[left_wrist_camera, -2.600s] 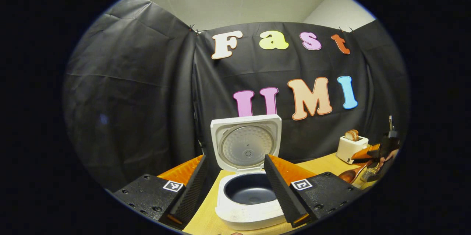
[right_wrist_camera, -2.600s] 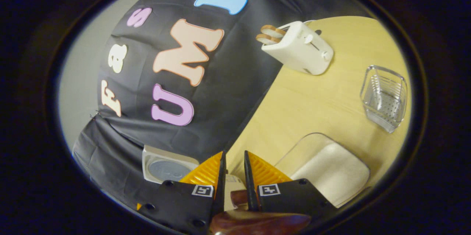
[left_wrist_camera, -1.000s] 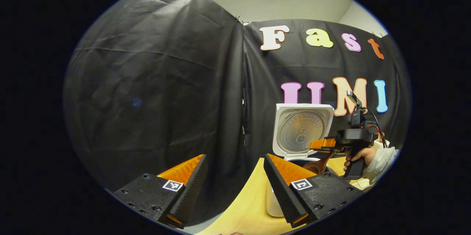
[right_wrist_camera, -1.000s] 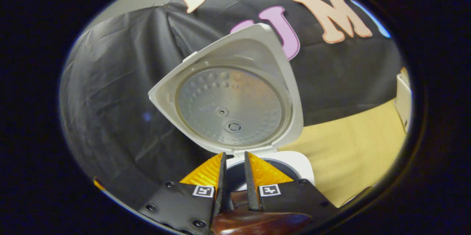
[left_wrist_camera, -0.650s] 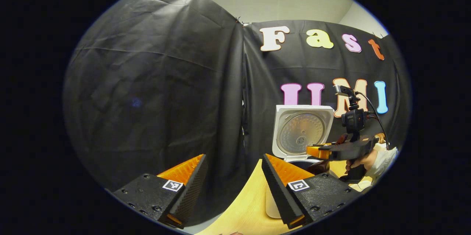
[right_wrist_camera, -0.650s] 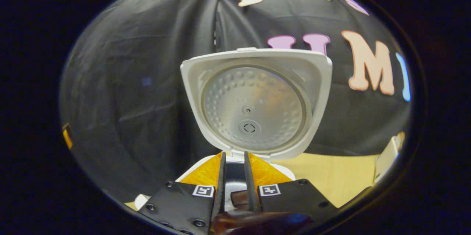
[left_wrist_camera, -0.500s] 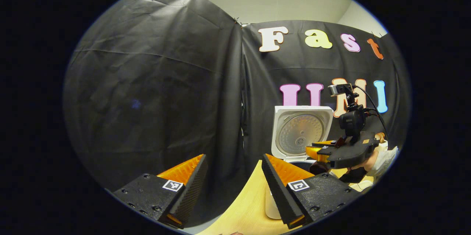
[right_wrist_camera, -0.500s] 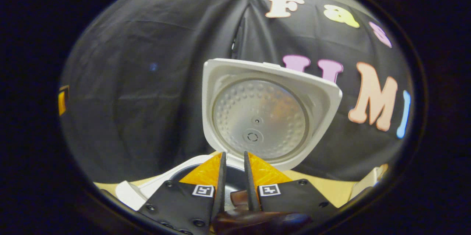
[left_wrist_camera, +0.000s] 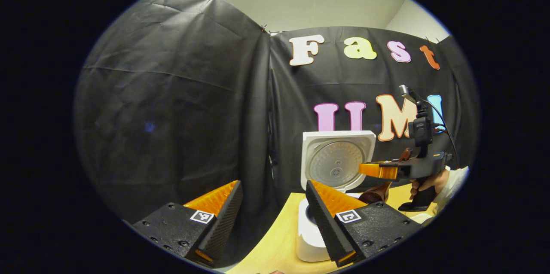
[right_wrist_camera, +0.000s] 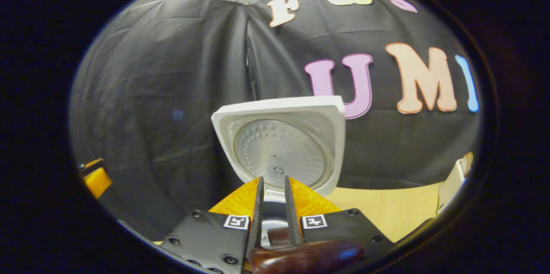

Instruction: Close the left gripper, press the button to open the rice cooker; take a wooden spoon from the chopstick holder with the right hand, scoop a spoonful of rice and pour it into the rice cooker, then put the wooden spoon back into the chopstick holder.

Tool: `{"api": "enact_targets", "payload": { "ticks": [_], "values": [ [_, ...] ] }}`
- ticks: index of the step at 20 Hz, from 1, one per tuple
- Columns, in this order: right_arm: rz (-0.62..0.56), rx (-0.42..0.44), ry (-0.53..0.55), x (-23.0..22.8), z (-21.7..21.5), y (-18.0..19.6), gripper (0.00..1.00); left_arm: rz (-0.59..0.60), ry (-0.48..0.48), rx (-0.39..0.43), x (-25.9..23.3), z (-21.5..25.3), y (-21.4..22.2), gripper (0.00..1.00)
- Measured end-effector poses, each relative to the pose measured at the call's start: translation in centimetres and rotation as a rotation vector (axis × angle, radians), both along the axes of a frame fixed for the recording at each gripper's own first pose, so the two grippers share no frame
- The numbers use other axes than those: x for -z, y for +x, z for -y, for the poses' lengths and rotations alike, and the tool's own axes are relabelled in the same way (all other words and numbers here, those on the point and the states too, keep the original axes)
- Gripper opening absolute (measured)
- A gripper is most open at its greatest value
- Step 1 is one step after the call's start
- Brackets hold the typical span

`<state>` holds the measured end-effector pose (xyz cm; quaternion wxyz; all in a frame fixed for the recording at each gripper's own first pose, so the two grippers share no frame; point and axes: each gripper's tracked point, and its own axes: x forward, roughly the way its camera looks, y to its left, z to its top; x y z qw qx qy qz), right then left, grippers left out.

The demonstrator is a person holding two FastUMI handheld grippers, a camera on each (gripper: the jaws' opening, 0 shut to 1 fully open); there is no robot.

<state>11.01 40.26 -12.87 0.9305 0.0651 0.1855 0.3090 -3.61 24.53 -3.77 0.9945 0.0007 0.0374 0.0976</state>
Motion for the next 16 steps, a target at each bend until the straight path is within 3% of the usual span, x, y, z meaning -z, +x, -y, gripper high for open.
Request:
{"api": "enact_targets", "payload": {
  "ticks": [6,11,16],
  "values": [
    [-0.034,0.141,0.093,-3.3,10.0,1.0,0.29,0.042,-0.028,0.102,-2.6,4.2,4.1,0.87],
    [-0.031,0.302,0.078,-3.8,20.8,2.0,0.30,0.060,-0.026,0.192,-3.3,9.2,6.3,0.87],
    [-0.036,0.464,0.052,-2.4,32.4,0.7,0.29,0.055,-0.035,0.263,-3.3,14.2,7.4,0.87]
  ]
}}
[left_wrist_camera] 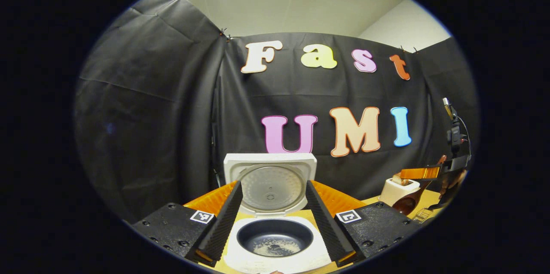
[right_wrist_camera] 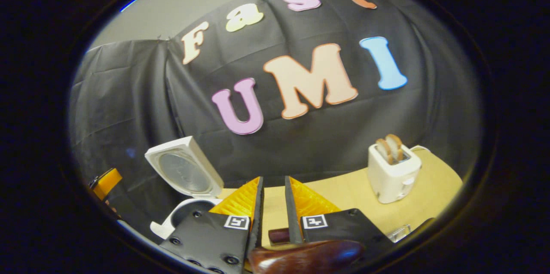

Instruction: Close the left gripper, press the button to open the rice cooker; take a wooden spoon from the chopstick holder with the right hand, scoop a spoonful of rice and pour it into the rice cooker, then put the wooden spoon back into the chopstick holder.

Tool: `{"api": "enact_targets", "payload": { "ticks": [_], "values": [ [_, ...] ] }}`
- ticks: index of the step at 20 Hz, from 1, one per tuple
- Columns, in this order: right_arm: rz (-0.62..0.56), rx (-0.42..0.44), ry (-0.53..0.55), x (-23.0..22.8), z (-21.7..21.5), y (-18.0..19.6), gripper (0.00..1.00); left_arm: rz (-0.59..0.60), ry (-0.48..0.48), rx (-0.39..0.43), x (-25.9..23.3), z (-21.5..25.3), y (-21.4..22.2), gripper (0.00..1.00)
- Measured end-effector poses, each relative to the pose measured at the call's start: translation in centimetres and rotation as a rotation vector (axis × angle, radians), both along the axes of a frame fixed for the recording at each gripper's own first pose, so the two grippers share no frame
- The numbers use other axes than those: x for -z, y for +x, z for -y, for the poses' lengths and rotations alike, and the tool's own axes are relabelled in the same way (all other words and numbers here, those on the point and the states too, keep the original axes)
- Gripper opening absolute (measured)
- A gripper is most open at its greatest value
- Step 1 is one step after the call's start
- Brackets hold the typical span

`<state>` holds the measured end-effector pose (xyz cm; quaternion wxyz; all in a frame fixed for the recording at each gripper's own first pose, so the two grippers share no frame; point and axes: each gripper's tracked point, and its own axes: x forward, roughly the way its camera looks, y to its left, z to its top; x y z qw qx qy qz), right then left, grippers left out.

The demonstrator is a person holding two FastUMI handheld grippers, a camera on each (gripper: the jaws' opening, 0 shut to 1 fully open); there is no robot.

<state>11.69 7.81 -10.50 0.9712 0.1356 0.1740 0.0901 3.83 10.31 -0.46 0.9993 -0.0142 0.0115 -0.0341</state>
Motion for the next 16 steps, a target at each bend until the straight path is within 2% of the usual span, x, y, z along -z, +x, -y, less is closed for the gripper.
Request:
{"api": "enact_targets", "payload": {
  "ticks": [5,8,13,16],
  "values": [
    [-0.024,0.111,-0.040,1.6,8.8,-1.1,0.32,0.005,0.012,0.043,-0.6,4.3,0.7,0.87],
    [-0.060,0.159,-0.063,3.9,13.1,-1.7,0.30,0.004,0.025,0.053,-0.7,6.1,0.7,0.87],
    [-0.119,0.209,-0.075,7.9,17.9,-2.8,0.29,-0.006,0.050,0.044,-0.8,7.8,0.4,0.87],
    [-0.155,0.216,-0.077,10.2,19.2,-3.3,0.30,-0.008,0.062,0.039,-0.8,8.7,0.0,0.87]
  ]
}}
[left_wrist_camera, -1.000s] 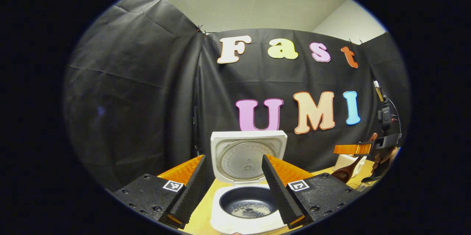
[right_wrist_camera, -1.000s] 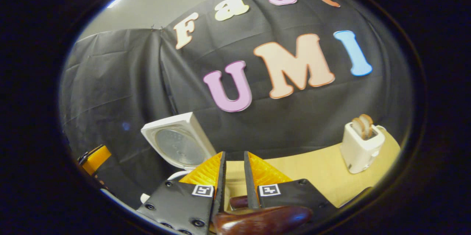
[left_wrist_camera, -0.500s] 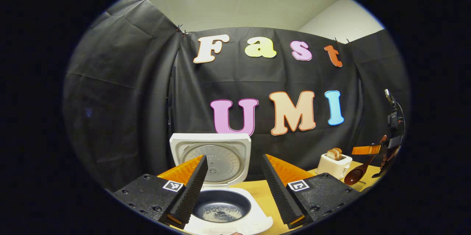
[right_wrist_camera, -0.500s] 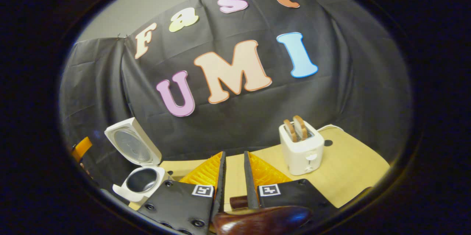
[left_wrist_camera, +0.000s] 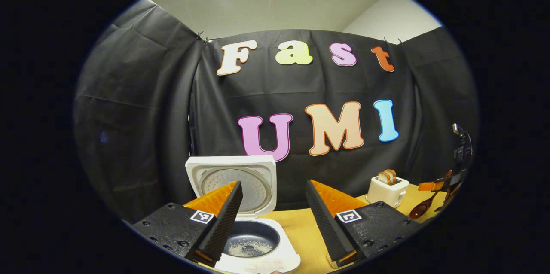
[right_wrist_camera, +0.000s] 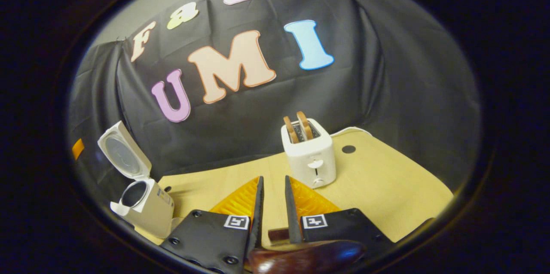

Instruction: Close the left gripper, press the button to open the rice cooker; take a wooden spoon from the chopstick holder with the right hand, scoop a spoonful of rice and pour it into the rice cooker, then put the wooden spoon back into the chopstick holder.

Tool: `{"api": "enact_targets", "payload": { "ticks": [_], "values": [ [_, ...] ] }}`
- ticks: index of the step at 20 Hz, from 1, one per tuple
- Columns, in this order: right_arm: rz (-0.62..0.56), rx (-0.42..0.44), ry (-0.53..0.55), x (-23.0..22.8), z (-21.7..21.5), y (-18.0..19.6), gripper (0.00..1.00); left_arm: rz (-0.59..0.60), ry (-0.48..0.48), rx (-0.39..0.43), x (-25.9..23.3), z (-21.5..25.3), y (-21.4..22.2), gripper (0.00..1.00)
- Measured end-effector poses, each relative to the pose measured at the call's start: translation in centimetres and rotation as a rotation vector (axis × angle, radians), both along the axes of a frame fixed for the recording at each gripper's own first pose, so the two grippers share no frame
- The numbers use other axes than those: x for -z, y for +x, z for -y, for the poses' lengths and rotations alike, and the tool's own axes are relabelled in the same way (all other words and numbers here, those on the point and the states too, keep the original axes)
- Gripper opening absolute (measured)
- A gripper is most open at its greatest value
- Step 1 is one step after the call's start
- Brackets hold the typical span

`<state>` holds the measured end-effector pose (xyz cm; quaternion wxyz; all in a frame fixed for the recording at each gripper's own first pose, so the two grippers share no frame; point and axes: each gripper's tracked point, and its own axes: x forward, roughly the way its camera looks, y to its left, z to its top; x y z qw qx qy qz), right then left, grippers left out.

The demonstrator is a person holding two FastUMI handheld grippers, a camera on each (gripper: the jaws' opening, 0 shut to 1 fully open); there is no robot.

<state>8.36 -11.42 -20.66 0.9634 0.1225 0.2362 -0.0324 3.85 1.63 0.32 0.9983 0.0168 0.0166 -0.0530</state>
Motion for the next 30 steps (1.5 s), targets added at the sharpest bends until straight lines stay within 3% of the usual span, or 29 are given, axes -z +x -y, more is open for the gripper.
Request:
{"api": "enact_targets", "payload": {
  "ticks": [9,11,13,17,19,23,24,25,26,30],
  "values": [
    [-0.143,0.020,0.022,7.0,2.1,-1.7,0.31,0.005,0.017,-0.043,-0.4,0.3,-1.3,0.94],
    [-0.143,0.024,0.018,7.4,2.7,-1.3,0.46,0.007,0.016,-0.054,-0.6,0.1,-1.4,0.94],
    [-0.121,0.036,0.010,6.4,3.2,-1.1,0.39,0.011,0.017,-0.060,-0.8,0.1,-1.5,0.94],
    [-0.023,0.061,-0.082,2.4,5.0,-0.6,0.80,0.018,0.018,-0.066,-1.2,-0.1,-1.2,0.90],
    [0.045,0.062,-0.131,-0.4,5.3,-0.5,1.00,0.021,0.015,-0.069,-1.4,-0.3,-0.8,0.93],
    [0.166,0.035,-0.195,-6.0,4.3,-0.7,0.99,0.033,0.004,-0.080,-2.4,-1.8,1.4,0.90],
    [0.190,0.025,-0.203,-7.3,3.8,-0.7,0.99,0.040,0.001,-0.086,-2.9,-2.4,2.2,0.94],
    [0.213,0.016,-0.207,-8.5,3.2,-0.8,0.99,0.047,-0.005,-0.091,-3.4,-3.1,3.1,0.90],
    [0.228,0.010,-0.208,-9.3,2.8,-1.0,0.99,0.052,-0.012,-0.099,-3.7,-3.8,4.1,0.93],
    [0.270,-0.009,-0.199,-11.8,1.1,-1.9,0.99,0.042,-0.018,-0.115,-4.5,-6.9,8.8,0.89]
  ]
}}
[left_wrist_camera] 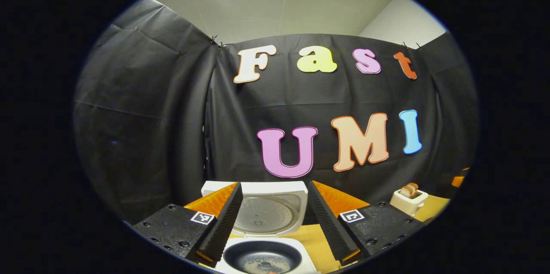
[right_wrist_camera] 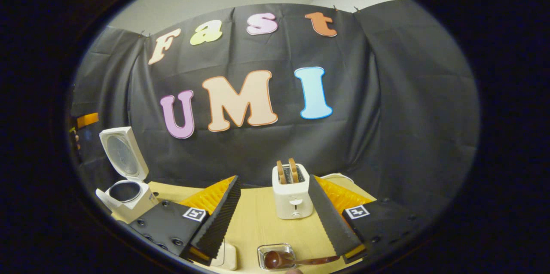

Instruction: Close the left gripper, press the button to open the rice cooker; take a wooden spoon from the chopstick holder with the right hand, scoop a spoonful of rice and pour it into the rice cooker, then put the wooden spoon back into the chopstick holder.

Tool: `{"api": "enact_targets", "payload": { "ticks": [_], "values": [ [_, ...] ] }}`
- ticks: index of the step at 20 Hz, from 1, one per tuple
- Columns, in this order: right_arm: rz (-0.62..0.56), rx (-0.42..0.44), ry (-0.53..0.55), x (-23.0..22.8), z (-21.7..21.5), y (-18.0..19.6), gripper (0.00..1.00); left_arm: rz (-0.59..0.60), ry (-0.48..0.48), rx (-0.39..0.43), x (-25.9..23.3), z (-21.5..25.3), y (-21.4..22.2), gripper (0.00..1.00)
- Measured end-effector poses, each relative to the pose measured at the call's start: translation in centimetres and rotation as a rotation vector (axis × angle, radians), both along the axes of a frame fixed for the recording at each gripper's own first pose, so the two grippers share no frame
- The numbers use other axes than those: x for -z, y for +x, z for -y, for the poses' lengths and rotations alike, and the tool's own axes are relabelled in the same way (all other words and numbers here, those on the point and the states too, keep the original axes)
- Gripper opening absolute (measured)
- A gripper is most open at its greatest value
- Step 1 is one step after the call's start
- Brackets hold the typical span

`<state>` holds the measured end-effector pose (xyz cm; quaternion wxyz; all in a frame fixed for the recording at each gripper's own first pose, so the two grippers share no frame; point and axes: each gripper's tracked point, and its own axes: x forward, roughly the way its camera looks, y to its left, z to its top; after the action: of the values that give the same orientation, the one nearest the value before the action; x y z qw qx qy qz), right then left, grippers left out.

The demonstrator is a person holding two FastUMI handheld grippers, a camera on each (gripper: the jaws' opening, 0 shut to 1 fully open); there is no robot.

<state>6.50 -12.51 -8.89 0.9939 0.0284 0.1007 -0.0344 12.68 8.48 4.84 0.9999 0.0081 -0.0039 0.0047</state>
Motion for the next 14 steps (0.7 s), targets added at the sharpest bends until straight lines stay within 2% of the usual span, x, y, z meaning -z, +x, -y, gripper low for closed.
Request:
{"api": "enact_targets", "payload": {
  "ticks": [5,6,8,9,11,12,14],
  "values": [
    [-0.010,-0.019,-0.049,-0.5,-1.2,-0.9,0.99,-0.051,0.005,0.028,0.3,-2.1,6.7,0.93],
    [-0.016,-0.018,-0.056,-0.4,-1.4,-1.2,0.99,-0.059,0.014,0.026,0.6,-2.5,7.9,0.89],
    [-0.028,-0.019,-0.062,-0.2,-1.9,-1.5,0.99,-0.075,0.029,0.033,1.2,-2.8,10.2,0.89],
    [-0.032,-0.020,-0.067,-0.2,-2.1,-1.7,0.99,-0.095,0.042,0.028,1.8,-3.2,11.2,0.86],
    [-0.035,-0.025,-0.084,-0.3,-2.4,-1.9,1.00,-0.134,0.055,0.029,3.4,-3.5,12.7,0.93],
    [-0.035,-0.030,-0.091,-0.4,-2.7,-2.0,1.00,-0.160,0.056,0.034,4.4,-3.5,13.2,0.89],
    [-0.028,-0.042,-0.102,-0.9,-3.2,-2.0,1.00,-0.207,0.051,0.039,6.2,-3.4,13.5,0.89]
  ]
}}
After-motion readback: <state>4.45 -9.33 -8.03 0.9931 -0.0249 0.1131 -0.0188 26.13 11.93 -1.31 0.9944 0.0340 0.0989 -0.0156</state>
